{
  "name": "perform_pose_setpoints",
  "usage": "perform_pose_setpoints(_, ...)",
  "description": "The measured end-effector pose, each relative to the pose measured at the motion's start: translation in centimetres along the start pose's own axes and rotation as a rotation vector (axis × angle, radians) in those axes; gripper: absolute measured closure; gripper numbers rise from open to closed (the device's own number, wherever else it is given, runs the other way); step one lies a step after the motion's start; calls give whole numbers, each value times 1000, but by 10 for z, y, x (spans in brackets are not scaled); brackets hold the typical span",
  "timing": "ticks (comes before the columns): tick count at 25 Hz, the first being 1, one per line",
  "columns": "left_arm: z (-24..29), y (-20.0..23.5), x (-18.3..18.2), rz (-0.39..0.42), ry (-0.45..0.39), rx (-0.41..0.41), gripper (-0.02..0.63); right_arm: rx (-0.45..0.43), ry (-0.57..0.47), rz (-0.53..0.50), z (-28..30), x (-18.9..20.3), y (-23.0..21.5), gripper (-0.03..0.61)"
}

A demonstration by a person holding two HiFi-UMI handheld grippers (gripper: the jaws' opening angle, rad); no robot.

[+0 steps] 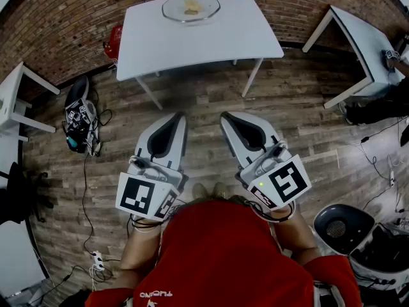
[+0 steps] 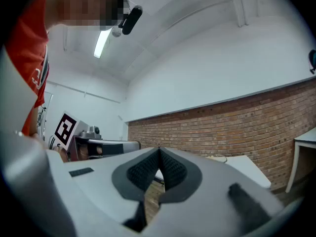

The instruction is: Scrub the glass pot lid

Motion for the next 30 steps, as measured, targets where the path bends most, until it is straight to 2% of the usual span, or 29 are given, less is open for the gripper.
perform_pose_setpoints(12, 1, 0, 0, 2, -8, -17, 597, -9, -25, 32, -1, 1, -5, 549)
perform_pose_setpoints(19, 13, -4, 2, 5, -22, -44, 597, 16, -35, 32, -12, 5, -31, 548)
perform_pose_setpoints(30, 40, -20, 4, 18, -41, -93, 597, -18, -29, 19, -27, 15, -68, 548)
Point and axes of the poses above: the fingertips, and each gripper's own axes: z forward along the fingers, y to its left, x out of its underside, the point moved 2 cm from there along -z, backward along the fingers, and after that the axes turned 15 degrees about -z, right-handed, at the moved point
